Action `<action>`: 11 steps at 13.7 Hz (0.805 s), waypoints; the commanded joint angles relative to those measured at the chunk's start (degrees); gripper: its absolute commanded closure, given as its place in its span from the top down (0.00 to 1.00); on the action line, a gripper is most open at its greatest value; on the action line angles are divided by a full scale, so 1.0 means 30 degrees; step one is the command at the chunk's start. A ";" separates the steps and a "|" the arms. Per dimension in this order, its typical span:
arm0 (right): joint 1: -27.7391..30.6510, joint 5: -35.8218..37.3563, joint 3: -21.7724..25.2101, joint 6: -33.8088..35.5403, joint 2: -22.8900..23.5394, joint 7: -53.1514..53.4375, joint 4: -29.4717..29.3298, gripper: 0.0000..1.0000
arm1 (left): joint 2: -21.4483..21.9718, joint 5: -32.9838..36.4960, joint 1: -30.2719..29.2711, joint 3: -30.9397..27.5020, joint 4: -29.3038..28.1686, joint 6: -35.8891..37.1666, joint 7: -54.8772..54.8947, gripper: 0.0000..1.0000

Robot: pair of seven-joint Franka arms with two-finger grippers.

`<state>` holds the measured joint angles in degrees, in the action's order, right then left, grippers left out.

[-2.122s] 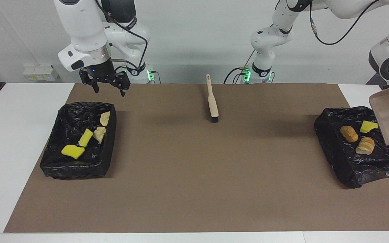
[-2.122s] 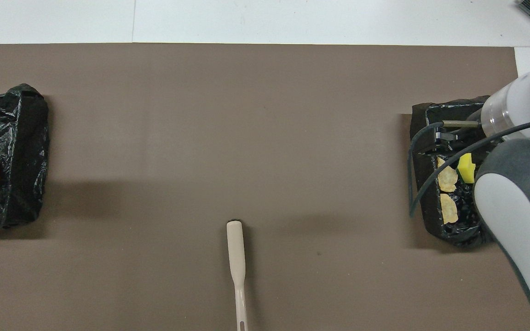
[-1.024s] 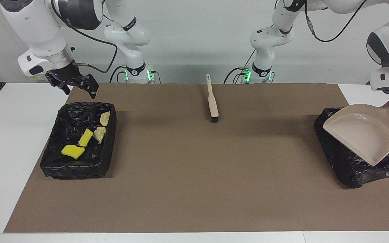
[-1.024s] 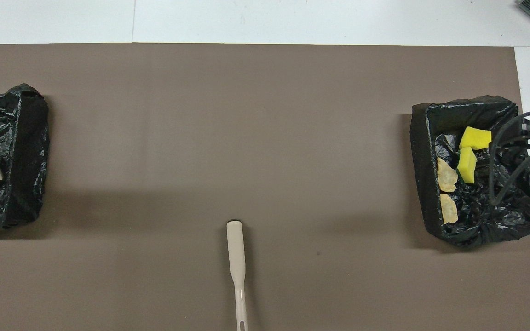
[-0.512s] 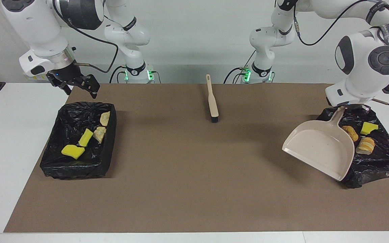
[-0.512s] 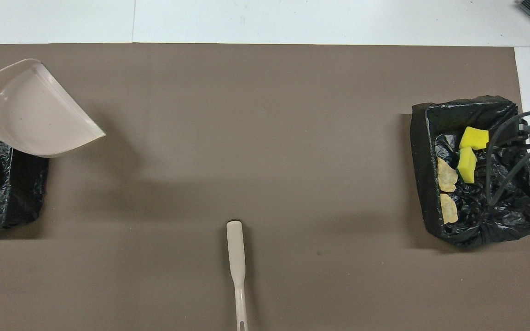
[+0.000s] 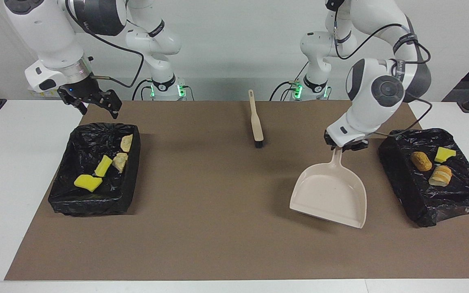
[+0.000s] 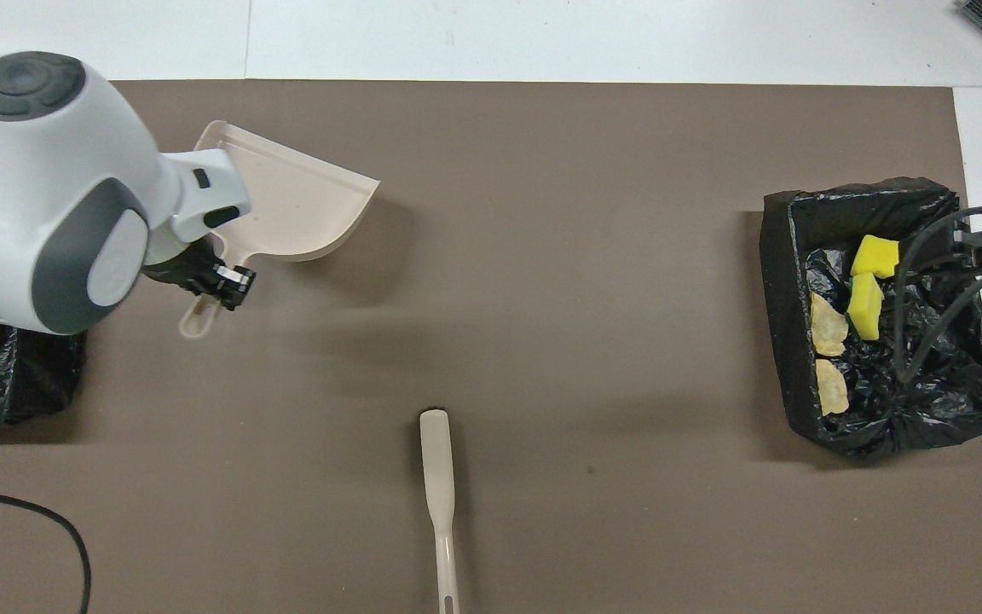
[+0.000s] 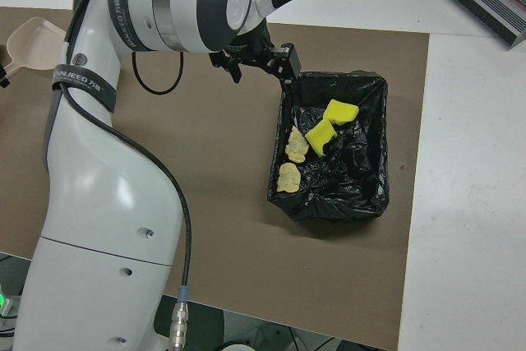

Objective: Sweep and dump trash in bin
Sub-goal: 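Set the empty dustpan on the table center with the left gripper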

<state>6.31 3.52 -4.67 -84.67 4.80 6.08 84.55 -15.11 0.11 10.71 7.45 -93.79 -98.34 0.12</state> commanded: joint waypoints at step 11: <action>0.0123 -0.0324 -0.0053 -0.0399 -0.0194 -0.0474 0.0294 1.00 | 0.0234 -0.2556 0.6158 -0.0375 -0.5886 -0.9117 -0.9473 0.91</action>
<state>6.31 3.52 -4.68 -84.67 4.80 6.08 84.55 -16.50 -6.52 28.09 7.40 -109.58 -125.68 -27.17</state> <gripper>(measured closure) 0.000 0.670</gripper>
